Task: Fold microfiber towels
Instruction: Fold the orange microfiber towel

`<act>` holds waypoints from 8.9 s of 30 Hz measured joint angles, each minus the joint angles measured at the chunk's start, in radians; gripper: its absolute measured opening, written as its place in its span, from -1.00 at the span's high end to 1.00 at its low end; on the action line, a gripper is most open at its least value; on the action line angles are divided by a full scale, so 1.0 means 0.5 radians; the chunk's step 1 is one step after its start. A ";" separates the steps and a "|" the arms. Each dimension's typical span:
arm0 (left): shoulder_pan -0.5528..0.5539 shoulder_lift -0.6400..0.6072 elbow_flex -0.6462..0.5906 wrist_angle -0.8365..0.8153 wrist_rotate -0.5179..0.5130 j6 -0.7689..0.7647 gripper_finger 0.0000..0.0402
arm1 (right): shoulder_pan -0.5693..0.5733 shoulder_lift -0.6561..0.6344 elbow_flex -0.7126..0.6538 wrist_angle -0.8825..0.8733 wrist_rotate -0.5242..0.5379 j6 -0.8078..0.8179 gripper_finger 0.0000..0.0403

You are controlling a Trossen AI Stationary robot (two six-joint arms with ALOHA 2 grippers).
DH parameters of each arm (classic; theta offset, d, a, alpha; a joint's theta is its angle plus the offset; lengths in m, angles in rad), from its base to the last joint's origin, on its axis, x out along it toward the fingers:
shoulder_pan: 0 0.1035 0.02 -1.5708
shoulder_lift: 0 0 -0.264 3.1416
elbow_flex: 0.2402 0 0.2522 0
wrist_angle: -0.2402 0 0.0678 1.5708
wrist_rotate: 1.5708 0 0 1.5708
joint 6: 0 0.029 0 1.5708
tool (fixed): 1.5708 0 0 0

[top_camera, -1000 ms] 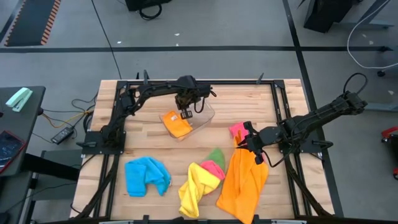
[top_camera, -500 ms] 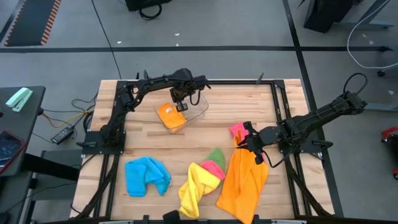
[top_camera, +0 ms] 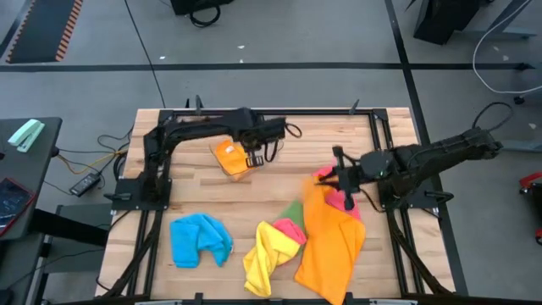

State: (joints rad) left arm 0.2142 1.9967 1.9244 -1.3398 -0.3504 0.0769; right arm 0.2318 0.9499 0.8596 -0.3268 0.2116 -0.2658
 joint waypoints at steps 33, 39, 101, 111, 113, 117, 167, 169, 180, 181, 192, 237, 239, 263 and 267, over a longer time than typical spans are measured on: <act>-0.617 -0.322 0.001 1.135 0.290 0.542 0.37 | -0.218 0.675 1.173 -1.149 -0.615 0.234 0.95; -0.620 -0.315 0.001 1.303 0.337 0.559 0.18 | -0.214 0.695 1.173 -1.171 -0.633 0.188 0.94; -0.604 -0.307 0.001 1.411 -0.165 0.588 0.90 | -0.208 0.619 -0.198 -0.005 -0.732 0.626 0.69; -0.601 -0.307 0.001 1.356 -0.166 0.549 0.87 | -0.142 0.619 -0.395 0.023 -0.727 0.831 0.77; -0.597 -0.307 0.001 1.322 -0.165 0.537 0.87 | -0.105 0.619 -0.400 0.019 -0.728 0.890 0.77; -0.591 -0.308 0.001 1.308 -0.165 0.503 0.95 | -0.035 0.619 -0.403 -0.015 -0.729 0.949 0.78; -0.591 -0.308 0.001 1.287 -0.142 0.445 0.90 | -0.045 0.614 -0.397 -0.107 -0.681 0.804 0.86; -0.591 -0.308 0.001 1.270 -0.143 0.444 0.94 | -0.045 0.614 -0.397 -0.117 -0.674 0.771 0.95; -0.591 -0.308 0.001 1.255 -0.142 0.442 0.91 | -0.038 0.614 -0.397 -0.120 -0.617 0.696 0.99; -0.591 -0.308 0.001 1.255 -0.143 0.442 0.93 | -0.038 0.614 -0.397 -0.120 -0.617 0.695 0.99; -0.607 -0.308 0.001 1.326 -0.143 0.554 0.90 | -0.035 0.538 0.143 -0.925 -0.540 0.805 1.00; -0.470 -0.439 0.075 1.082 -0.036 0.303 0.95 | 0.189 0.486 1.344 -2.488 0.239 1.105 0.96; -0.356 -0.424 0.066 1.170 -0.093 0.307 0.91 | 0.093 0.484 1.344 -2.488 0.512 0.958 0.96; 0.072 -0.269 0.061 1.564 0.077 0.503 0.94 | -0.952 0.504 1.258 -2.037 0.877 0.082 0.96; -0.037 -0.209 0.063 1.122 0.103 0.204 0.87 | -0.789 0.503 0.963 -2.121 0.548 0.303 0.96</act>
State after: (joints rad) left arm 0.1956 1.8921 1.9556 -0.7789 -0.2989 0.1791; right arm -0.1626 1.2015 1.3412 -1.3873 0.4857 -0.1140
